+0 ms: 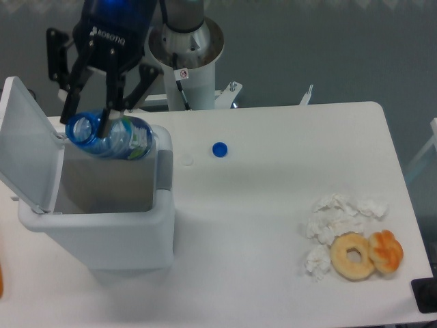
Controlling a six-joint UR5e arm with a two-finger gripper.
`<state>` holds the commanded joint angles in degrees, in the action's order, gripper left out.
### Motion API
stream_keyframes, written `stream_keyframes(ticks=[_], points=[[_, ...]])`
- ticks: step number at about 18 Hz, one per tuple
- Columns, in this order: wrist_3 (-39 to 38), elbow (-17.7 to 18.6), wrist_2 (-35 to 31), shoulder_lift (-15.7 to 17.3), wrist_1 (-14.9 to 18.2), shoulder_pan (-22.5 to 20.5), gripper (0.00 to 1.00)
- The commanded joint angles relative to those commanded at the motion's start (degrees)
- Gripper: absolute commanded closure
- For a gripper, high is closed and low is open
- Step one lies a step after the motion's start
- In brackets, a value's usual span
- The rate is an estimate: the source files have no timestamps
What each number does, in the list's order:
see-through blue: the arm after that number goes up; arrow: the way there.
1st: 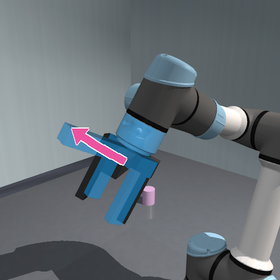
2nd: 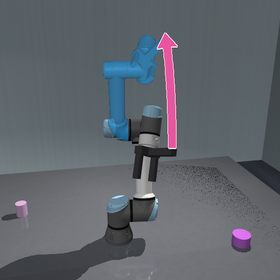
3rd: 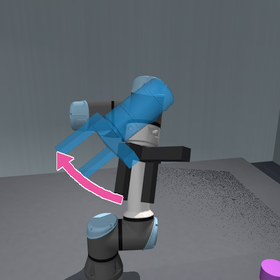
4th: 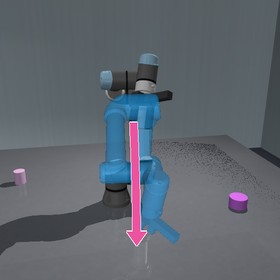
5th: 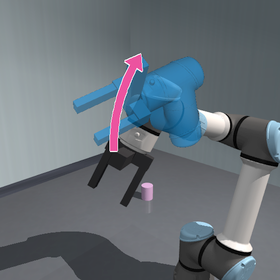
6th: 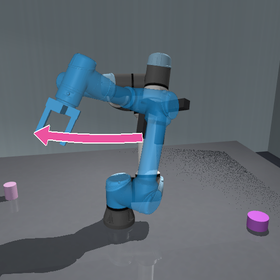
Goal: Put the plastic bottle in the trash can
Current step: 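Carry the bottle over the open white trash bin, then lower the bottle into the bin and open the gripper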
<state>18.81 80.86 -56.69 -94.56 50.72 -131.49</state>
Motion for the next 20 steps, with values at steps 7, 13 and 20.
stream_keyframes(ticks=[7, 13, 20], points=[[-0.1, 0.1, 0.0, -1.1, -0.4, 0.5, 0.88], [0.3, 0.1, -0.1, -2.8, -1.1, 1.9, 0.75], [2.7, 0.4, -0.1, -4.8, -1.8, 4.0, 0.0]])
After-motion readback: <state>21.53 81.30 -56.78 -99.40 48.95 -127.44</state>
